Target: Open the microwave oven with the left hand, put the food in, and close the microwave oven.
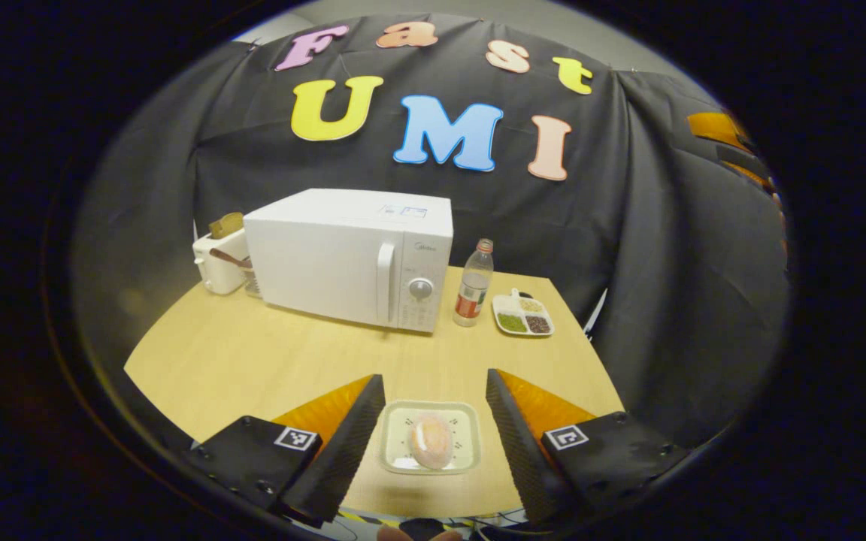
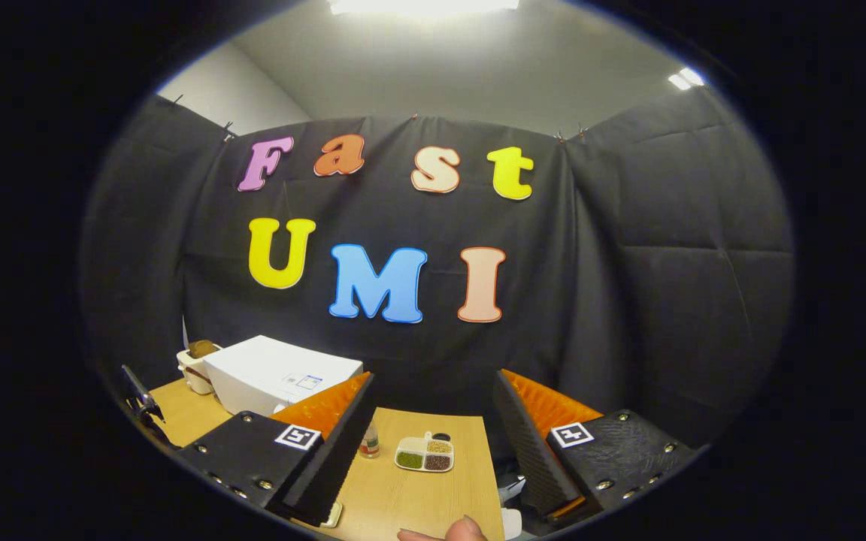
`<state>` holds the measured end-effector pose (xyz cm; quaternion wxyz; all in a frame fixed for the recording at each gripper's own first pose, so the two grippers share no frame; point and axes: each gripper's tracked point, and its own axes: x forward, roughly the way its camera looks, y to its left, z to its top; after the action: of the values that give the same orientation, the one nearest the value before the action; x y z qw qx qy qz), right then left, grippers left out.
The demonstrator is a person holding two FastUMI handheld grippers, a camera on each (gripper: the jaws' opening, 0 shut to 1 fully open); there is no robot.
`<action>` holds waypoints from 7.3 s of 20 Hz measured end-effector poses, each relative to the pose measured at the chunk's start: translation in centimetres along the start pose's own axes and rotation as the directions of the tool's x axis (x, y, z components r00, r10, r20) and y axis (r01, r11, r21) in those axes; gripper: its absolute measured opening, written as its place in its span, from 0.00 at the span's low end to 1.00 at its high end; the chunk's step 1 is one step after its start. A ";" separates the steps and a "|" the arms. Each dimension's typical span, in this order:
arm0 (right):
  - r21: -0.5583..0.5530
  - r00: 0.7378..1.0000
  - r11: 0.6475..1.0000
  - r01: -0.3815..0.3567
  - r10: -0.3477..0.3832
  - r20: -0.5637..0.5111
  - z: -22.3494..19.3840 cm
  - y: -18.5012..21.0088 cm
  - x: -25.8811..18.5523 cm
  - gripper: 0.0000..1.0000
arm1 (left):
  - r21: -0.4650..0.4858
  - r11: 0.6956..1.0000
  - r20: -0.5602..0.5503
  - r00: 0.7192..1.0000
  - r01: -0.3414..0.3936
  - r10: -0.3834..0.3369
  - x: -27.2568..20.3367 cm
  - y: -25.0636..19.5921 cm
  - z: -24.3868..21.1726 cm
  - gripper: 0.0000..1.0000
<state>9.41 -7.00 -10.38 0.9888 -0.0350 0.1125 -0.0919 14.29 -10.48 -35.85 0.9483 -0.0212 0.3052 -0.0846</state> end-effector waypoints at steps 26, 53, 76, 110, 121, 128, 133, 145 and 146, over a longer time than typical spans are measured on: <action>-0.112 0.949 0.980 0.164 -0.188 -0.255 -7.3 0.7 3.2 0.96 | 0.201 0.980 0.078 0.997 0.012 -0.029 27.5 7.6 4.3 0.79; 0.058 0.961 0.980 0.189 -0.172 -0.218 -7.1 -0.9 -5.3 0.96 | 0.212 0.976 0.040 0.998 0.038 -0.048 28.9 8.8 1.6 0.24; 0.048 0.943 0.966 0.255 -0.237 -0.234 -8.6 -4.2 -17.5 0.96 | 0.186 0.982 -0.004 1.000 0.023 -0.023 28.6 8.8 0.9 0.18; 0.094 0.820 0.995 -0.033 0.081 -0.567 -25.7 23.5 -9.7 0.96 | 0.198 0.937 0.004 0.956 0.288 -0.295 7.2 24.4 -9.9 0.18; 0.039 0.601 0.983 -0.179 0.141 -0.786 -39.4 27.3 -3.3 0.96 | 0.110 0.991 0.001 0.997 0.081 -0.081 3.9 34.1 -11.6 0.18; 0.012 0.514 0.960 -0.280 0.160 -0.843 -45.2 27.1 -0.8 0.96 | -0.037 0.989 -0.116 0.984 -0.140 0.135 2.9 39.5 -12.7 0.20; 0.067 0.497 0.950 -0.305 0.219 -0.840 -46.3 28.1 0.1 0.96 | 0.020 0.942 -0.128 0.934 -0.334 0.334 -1.7 39.8 -12.0 0.65; 0.086 0.518 0.946 -0.313 0.245 -0.820 -46.6 28.5 -0.2 0.71 | -0.217 0.886 0.027 0.905 -0.409 0.424 -19.8 30.8 -8.2 0.64; 0.098 0.512 0.947 -0.305 0.249 -0.822 -46.5 28.5 -0.1 0.71 | -0.222 0.891 0.052 0.907 -0.397 0.417 -21.4 30.5 -7.5 0.64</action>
<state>3.59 18.69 -58.16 0.8202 0.0013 0.5684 0.0647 -2.66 23.36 -32.43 0.9513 -0.0592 0.2630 0.1493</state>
